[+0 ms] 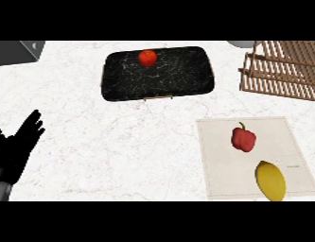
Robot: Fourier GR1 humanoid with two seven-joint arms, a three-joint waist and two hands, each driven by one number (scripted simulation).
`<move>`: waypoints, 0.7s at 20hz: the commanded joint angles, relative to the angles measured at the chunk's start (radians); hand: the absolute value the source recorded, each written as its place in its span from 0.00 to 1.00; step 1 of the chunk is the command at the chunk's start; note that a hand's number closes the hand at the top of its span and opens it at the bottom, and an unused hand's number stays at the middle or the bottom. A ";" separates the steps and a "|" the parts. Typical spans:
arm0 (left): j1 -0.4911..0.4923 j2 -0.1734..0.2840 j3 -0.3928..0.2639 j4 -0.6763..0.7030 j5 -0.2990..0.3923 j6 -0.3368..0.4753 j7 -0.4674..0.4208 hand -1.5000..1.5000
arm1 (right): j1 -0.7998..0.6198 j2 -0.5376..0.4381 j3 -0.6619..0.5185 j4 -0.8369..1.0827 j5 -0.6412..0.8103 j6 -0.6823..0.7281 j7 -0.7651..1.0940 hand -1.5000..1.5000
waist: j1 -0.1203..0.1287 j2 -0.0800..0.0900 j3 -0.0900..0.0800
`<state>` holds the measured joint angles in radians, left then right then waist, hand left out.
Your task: Pick the lemon from the placemat and place it in the tiered shelf
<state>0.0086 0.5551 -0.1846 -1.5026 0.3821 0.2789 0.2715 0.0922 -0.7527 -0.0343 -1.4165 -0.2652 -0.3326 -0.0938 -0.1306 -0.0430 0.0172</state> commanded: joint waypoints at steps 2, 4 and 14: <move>0.067 -0.084 0.026 0.036 0.060 0.020 -0.014 0.50 | 0.266 -0.052 -0.147 -0.113 -0.057 0.040 -0.169 0.00 | 0.001 0.020 -0.021; 0.089 -0.097 0.019 0.041 0.065 -0.010 -0.028 0.50 | 0.366 -0.053 -0.142 -0.143 -0.054 0.110 -0.245 0.00 | 0.007 0.023 -0.021; 0.026 -0.128 0.020 0.034 0.025 -0.025 0.012 0.50 | 0.717 -0.171 -0.223 -0.558 -0.037 0.203 -0.099 0.00 | 0.064 0.038 -0.025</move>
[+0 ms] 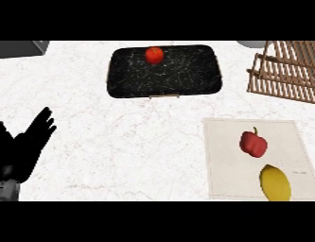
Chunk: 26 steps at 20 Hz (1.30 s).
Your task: Pick the lemon from the placemat and place it in the tiered shelf
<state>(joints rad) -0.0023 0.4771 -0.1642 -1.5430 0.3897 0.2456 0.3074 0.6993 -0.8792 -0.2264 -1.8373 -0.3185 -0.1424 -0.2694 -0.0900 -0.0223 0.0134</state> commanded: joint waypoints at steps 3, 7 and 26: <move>0.018 -0.068 -0.012 0.072 0.000 0.015 -0.003 0.50 | 0.179 -0.062 -0.050 -0.276 0.075 -0.055 0.218 0.00 | 0.034 0.022 -0.022; 0.018 -0.084 -0.020 0.083 -0.022 -0.009 -0.030 0.50 | 0.249 -0.044 -0.078 -0.445 0.128 -0.148 0.431 0.00 | 0.051 0.026 -0.022; -0.048 -0.133 0.029 0.216 -0.062 -0.089 -0.079 0.50 | -0.006 -0.145 0.261 -0.570 0.565 -0.190 1.209 0.00 | 0.104 0.028 -0.015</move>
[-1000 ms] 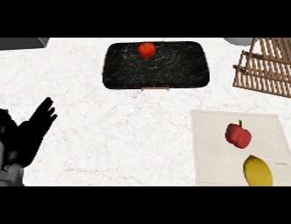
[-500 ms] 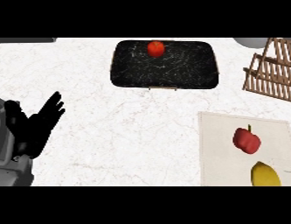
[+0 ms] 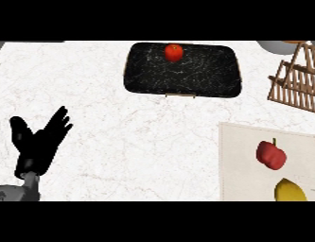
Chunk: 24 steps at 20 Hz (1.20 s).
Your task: Pick the lemon from the placemat and place it in the tiered shelf
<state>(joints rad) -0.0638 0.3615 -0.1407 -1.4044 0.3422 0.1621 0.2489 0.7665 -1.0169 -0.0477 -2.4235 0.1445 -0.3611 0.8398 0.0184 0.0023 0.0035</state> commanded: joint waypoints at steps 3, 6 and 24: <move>-0.010 -0.015 0.030 0.140 0.013 -0.061 -0.045 0.50 | -0.169 0.016 0.171 0.020 0.174 0.001 0.221 0.00 | -0.001 0.007 -0.006; 0.046 0.007 0.040 0.068 0.002 -0.049 -0.033 0.50 | -0.174 0.053 0.251 0.020 0.306 0.001 0.270 0.00 | -0.007 0.000 -0.005; -0.018 -0.074 0.031 0.054 -0.067 -0.006 0.025 0.50 | -0.443 0.391 0.432 0.350 0.623 0.117 0.330 0.00 | -0.018 -0.001 -0.004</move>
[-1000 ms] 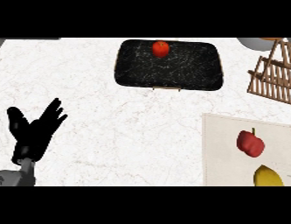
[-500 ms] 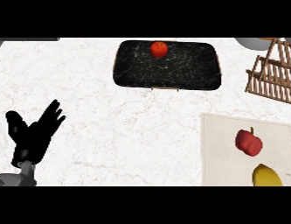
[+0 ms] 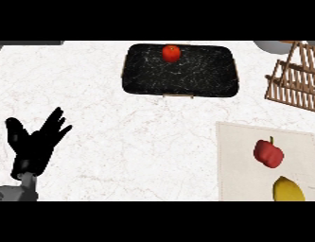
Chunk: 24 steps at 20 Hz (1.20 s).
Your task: Pick the lemon from the placemat and place it in the tiered shelf
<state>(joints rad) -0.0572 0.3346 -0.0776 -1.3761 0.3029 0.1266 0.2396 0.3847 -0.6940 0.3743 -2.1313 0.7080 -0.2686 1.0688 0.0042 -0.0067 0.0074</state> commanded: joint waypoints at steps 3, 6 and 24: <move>0.031 -0.028 0.000 0.035 -0.007 -0.026 -0.006 0.50 | -0.027 0.048 -0.047 0.081 0.047 0.042 0.033 0.00 | -0.006 0.007 -0.008; 0.058 -0.044 -0.007 0.006 -0.034 -0.009 -0.006 0.50 | -0.034 0.092 -0.049 0.134 0.078 0.015 -0.023 0.00 | -0.006 0.006 -0.007; 0.024 -0.055 0.050 0.045 -0.066 -0.050 0.009 0.50 | -0.122 0.160 -0.032 0.307 0.025 0.152 -0.288 1.00 | -0.006 0.007 -0.007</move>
<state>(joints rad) -0.0440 0.2908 -0.0258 -1.3923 0.2558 0.0792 0.2356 0.2755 -0.5380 0.3493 -1.8688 0.7546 -0.1368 0.8500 0.0040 -0.0130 -0.0052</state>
